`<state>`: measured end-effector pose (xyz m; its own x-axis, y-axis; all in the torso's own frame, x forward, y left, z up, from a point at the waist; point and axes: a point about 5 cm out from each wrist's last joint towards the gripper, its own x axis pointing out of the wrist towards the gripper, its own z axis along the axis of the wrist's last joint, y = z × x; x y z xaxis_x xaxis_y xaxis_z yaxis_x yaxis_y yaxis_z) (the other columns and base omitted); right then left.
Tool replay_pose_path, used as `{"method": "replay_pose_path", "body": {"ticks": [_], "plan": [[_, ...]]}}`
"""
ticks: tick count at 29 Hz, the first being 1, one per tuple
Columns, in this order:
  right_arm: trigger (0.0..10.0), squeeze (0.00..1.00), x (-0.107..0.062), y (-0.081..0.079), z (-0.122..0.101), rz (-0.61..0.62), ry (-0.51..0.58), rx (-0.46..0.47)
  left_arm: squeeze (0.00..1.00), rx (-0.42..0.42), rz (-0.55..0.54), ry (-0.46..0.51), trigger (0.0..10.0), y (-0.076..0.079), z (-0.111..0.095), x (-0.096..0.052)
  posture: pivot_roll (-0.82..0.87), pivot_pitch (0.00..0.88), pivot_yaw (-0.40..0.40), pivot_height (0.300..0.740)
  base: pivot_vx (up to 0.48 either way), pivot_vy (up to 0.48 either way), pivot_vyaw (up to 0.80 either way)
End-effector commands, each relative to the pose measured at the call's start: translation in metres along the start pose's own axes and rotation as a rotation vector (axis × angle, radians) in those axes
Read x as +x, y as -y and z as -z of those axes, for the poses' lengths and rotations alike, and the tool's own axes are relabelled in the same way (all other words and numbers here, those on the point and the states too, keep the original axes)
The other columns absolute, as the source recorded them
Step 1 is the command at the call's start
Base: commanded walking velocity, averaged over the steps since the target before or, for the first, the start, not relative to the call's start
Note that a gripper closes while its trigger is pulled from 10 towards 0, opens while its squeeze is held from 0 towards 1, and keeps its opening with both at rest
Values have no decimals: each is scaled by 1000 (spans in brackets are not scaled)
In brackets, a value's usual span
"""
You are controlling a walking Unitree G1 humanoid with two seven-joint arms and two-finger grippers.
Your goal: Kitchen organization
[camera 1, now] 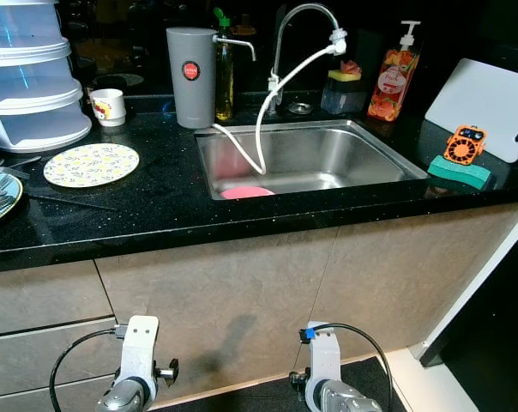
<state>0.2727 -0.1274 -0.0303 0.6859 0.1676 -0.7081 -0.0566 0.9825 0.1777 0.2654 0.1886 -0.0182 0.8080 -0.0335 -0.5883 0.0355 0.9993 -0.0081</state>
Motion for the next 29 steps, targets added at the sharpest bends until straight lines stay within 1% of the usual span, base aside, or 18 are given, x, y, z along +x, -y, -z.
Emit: {"method": "replay_pose_path", "body": {"ticks": [1,29], "plan": [[10000,0,0,0,6,1,-23,9,0,5,-8,-18,10000,-2,6,-1,27,15,-12,740,0,0,0],[10000,0,0,-1,11,0,-30,8,0,22,-12,-30,10000,-3,10,-2,35,0,-7,740,0,0,0]]}}
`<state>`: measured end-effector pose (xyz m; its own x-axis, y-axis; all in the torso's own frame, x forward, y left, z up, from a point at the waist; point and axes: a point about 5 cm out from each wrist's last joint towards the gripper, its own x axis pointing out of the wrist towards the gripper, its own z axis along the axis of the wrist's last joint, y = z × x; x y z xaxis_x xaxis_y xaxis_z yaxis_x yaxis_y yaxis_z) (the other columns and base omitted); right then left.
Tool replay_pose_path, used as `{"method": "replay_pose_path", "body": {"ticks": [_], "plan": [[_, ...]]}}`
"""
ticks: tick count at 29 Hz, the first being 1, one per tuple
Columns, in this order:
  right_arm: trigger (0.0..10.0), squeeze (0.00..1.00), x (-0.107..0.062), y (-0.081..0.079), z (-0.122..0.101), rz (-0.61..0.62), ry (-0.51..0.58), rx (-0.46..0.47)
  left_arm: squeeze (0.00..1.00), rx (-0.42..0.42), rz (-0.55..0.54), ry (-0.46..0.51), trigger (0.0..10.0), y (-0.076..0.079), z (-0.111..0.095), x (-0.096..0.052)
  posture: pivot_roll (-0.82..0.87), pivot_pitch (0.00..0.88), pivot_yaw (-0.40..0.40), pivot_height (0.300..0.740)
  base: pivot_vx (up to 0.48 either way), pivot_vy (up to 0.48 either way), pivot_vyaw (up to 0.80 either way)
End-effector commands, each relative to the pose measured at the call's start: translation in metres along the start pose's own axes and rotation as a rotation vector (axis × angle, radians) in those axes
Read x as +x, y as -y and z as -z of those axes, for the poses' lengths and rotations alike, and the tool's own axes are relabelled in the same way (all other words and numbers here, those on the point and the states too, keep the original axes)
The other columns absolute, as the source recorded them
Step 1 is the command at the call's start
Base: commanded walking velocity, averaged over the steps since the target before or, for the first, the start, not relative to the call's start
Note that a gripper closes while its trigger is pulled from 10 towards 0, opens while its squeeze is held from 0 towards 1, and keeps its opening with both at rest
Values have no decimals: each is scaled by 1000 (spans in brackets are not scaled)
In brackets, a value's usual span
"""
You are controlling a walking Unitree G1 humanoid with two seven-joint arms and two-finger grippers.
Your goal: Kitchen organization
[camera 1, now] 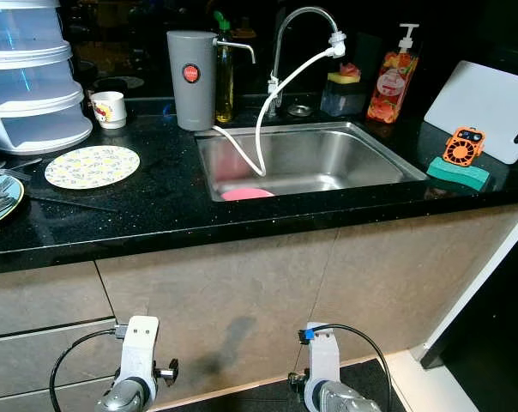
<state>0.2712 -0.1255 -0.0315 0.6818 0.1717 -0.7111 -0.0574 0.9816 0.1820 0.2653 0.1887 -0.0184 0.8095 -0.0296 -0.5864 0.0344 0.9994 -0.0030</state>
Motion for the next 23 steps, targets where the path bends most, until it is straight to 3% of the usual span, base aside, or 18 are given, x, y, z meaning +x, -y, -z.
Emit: {"method": "replay_pose_path", "body": {"ticks": [1,23], "plan": [[10000,0,-1,1,9,4,-25,5,0,18,-8,-32,10000,-3,9,-2,35,0,-7,740,0,0,0],[10000,0,-1,0,13,-1,-30,6,0,24,-11,-39,10000,-3,13,-3,38,0,-4,740,0,0,0]]}}
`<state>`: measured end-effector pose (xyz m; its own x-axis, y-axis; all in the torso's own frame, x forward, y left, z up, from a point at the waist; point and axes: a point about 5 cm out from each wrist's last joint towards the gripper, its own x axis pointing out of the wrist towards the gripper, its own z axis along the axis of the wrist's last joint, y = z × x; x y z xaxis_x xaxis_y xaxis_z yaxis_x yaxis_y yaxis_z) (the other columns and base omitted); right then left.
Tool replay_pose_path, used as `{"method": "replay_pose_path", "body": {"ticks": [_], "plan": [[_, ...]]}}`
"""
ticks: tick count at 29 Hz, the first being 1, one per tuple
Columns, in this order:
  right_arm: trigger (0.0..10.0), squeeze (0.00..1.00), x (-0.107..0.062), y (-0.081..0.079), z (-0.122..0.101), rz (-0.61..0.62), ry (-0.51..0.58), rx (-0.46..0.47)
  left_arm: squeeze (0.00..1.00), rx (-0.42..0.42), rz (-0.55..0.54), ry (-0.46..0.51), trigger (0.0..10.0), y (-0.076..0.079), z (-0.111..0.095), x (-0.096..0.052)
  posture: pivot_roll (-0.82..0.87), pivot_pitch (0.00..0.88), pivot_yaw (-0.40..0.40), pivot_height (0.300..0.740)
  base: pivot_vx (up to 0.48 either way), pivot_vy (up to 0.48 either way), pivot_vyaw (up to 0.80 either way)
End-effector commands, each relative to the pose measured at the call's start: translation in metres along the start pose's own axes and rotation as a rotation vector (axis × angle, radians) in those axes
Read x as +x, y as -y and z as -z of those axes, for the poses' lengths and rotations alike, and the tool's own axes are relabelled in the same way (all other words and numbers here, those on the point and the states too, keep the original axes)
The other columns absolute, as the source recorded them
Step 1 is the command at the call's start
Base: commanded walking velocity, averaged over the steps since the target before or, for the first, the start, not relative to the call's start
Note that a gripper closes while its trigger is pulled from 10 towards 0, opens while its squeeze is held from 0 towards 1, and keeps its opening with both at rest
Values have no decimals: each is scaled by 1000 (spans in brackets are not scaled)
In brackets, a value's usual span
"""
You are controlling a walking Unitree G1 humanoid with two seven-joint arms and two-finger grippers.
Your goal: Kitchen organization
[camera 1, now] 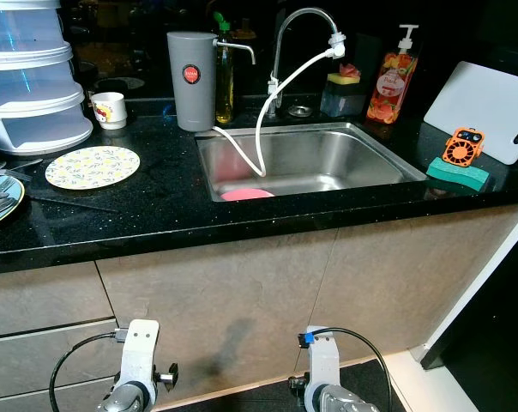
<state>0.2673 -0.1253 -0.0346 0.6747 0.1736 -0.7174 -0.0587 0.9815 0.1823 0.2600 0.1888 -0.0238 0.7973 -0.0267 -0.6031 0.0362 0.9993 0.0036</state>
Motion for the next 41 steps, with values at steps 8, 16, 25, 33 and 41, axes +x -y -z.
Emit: {"method": "replay_pose_path", "body": {"ticks": [8,16,25,33,41], "plan": [[10000,0,-1,1,8,0,-20,5,0,25,-9,-16,10000,-2,6,-2,36,0,-6,740,0,0,0],[10000,0,-1,1,9,-2,-19,5,0,21,-12,-16,10000,-2,7,-2,37,0,-8,740,0,0,0],[10000,0,-1,1,10,-4,-20,-19,0,26,-11,-13,10000,-1,8,-2,36,0,-9,740,0,0,0],[10000,0,-1,1,9,-5,-16,-27,0,43,-13,-3,10000,-1,6,-2,33,0,-9,740,0,0,0],[10000,0,0,0,6,-8,-10,-73,0,66,-12,14,10000,1,0,0,31,0,-13,740,0,0,0]]}}
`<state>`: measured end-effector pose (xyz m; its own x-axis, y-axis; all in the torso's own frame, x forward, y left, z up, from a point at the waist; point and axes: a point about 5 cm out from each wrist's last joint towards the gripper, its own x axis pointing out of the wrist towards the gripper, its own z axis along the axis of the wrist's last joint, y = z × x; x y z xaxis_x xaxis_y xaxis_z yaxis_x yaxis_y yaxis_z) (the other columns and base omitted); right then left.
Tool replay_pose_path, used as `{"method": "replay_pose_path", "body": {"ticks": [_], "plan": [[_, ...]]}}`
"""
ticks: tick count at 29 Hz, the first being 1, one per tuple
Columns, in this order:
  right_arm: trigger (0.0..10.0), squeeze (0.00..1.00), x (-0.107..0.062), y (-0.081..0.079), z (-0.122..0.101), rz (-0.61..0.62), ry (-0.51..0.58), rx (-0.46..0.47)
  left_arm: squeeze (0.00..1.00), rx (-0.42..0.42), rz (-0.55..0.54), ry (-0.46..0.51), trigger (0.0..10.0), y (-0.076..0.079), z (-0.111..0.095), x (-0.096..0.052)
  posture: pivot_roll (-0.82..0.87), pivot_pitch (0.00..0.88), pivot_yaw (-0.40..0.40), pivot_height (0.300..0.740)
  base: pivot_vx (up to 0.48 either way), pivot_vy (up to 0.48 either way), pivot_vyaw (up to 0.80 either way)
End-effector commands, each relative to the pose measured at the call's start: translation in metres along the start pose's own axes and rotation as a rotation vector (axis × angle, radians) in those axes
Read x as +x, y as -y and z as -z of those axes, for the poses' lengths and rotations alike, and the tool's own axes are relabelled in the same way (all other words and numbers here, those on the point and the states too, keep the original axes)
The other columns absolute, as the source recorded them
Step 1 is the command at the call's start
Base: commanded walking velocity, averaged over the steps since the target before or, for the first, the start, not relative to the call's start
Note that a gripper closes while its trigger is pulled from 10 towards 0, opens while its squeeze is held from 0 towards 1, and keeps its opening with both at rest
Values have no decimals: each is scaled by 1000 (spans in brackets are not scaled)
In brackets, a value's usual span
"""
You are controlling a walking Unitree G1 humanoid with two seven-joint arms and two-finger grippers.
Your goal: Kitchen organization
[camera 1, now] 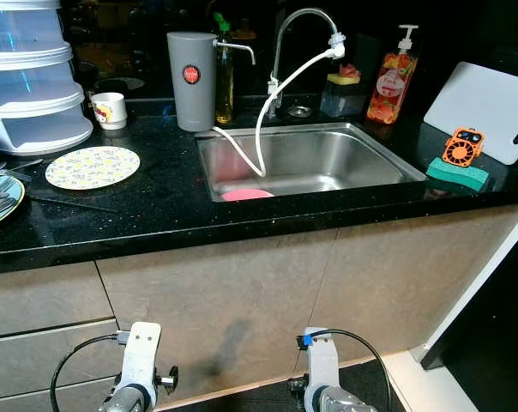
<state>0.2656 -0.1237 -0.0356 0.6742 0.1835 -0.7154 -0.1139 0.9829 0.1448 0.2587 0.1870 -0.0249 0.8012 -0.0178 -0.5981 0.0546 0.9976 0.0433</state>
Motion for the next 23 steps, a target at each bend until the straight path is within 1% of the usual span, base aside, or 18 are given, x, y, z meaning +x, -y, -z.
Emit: {"method": "replay_pose_path", "body": {"ticks": [1,4,8,13,15,19,20,22,23], "plan": [[10000,0,0,1,4,2,-11,-7,0,23,-3,8,10000,-1,-2,0,31,0,-13,740,0,0,0],[10000,0,0,2,4,3,-12,-6,0,30,-5,12,10000,1,-4,1,35,0,-15,740,0,0,0],[10000,0,-1,4,3,10,-12,-8,0,5,-20,29,10000,3,-10,3,27,0,-16,740,0,0,0],[10000,0,-2,10,3,37,-7,-7,0,11,-43,41,10000,3,-13,4,14,0,-39,740,0,0,0],[10000,0,-2,13,0,36,3,-16,0,-19,-63,39,10000,2,-10,3,19,0,-50,740,0,0,0],[10000,0,-3,15,-1,37,6,-39,0,12,-68,43,10000,4,-9,2,19,0,-55,740,0,0,0],[10000,0,-3,18,-1,43,11,-49,0,10,-66,69,10000,6,-12,2,16,0,-62,740,0,0,0],[10000,0,-3,20,-1,45,12,-51,0,10,-66,80,10000,7,-14,2,14,0,-61,740,0,0,0],[10000,0,-4,22,-1,48,13,-52,0,1,-66,96,10000,7,-19,2,11,0,-56,740,0,0,0]]}}
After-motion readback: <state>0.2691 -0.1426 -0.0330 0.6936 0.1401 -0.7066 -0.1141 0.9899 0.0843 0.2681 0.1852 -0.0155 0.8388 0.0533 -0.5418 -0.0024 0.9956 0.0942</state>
